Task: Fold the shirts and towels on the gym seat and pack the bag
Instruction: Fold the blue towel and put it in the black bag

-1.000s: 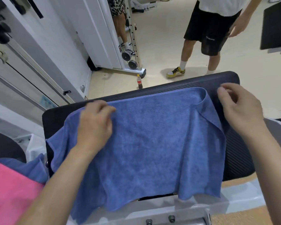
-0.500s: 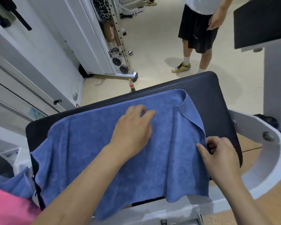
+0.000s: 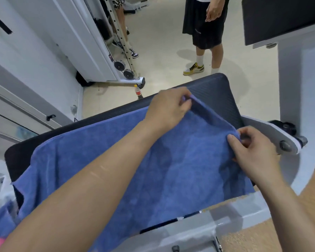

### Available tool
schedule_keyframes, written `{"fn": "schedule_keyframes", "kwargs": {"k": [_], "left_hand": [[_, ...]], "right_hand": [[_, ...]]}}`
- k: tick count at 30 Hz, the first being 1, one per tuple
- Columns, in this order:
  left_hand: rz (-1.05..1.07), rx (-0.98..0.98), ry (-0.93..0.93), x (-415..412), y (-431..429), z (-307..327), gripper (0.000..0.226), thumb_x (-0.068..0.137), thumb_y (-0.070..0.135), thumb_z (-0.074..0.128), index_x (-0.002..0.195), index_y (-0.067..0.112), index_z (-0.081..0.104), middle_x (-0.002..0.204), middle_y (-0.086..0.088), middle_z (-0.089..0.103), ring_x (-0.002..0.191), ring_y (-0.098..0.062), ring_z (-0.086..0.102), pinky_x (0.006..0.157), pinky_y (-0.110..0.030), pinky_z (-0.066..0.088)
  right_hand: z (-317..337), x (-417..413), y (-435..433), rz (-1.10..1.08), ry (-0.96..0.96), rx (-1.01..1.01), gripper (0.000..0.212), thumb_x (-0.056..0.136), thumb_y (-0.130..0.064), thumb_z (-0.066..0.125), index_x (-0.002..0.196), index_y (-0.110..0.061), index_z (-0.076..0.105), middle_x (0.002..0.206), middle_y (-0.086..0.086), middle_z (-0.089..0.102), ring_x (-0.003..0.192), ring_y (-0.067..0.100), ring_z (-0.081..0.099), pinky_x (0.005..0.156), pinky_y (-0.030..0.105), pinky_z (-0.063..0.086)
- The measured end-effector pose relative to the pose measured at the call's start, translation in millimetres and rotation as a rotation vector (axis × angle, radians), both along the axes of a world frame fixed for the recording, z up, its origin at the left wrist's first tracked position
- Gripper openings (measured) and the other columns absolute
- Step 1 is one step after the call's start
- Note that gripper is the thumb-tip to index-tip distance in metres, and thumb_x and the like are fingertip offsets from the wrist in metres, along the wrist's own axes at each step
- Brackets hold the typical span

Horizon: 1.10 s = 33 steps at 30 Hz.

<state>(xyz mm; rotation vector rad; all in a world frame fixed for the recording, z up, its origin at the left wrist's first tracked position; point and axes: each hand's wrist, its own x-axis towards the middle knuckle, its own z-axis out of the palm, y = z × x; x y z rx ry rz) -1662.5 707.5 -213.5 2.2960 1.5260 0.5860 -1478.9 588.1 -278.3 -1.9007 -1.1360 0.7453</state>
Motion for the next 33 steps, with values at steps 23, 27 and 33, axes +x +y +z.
{"fn": "schedule_keyframes", "kwargs": {"k": [23,27,33], "left_hand": [[-0.126,0.260,0.024,62.9,75.8,-8.4,0.024,0.095,0.039,0.055,0.094,0.023,0.072,0.082,0.008,0.059,0.080,-0.013,0.054,0.069,-0.029,0.040],[-0.131,0.287,0.064,74.3,75.9,-10.6,0.026,0.095,0.041,0.053,0.092,0.024,0.072,0.078,0.010,0.052,0.081,-0.017,0.055,0.067,-0.032,0.041],[-0.097,0.330,0.190,78.5,76.8,-9.9,0.031,0.097,0.047,0.047,0.095,0.026,0.070,0.083,0.005,0.055,0.083,-0.020,0.056,0.064,-0.032,0.038]], "right_hand": [[-25.7,3.6,-26.0,-0.104,-0.458,0.054,0.034,0.087,-0.018,0.067,0.117,-0.013,0.053,0.075,0.000,0.060,0.068,0.036,0.063,0.053,0.033,0.037],[-40.4,3.7,-37.7,-0.229,-0.401,0.083,0.016,0.087,-0.015,0.068,0.097,-0.014,0.056,0.074,-0.005,0.055,0.062,0.030,0.059,0.057,0.031,0.037],[-51.9,3.4,-38.1,-0.326,-0.335,0.133,0.007,0.092,-0.019,0.062,0.088,-0.013,0.060,0.079,-0.002,0.060,0.068,0.019,0.054,0.063,0.027,0.032]]}}
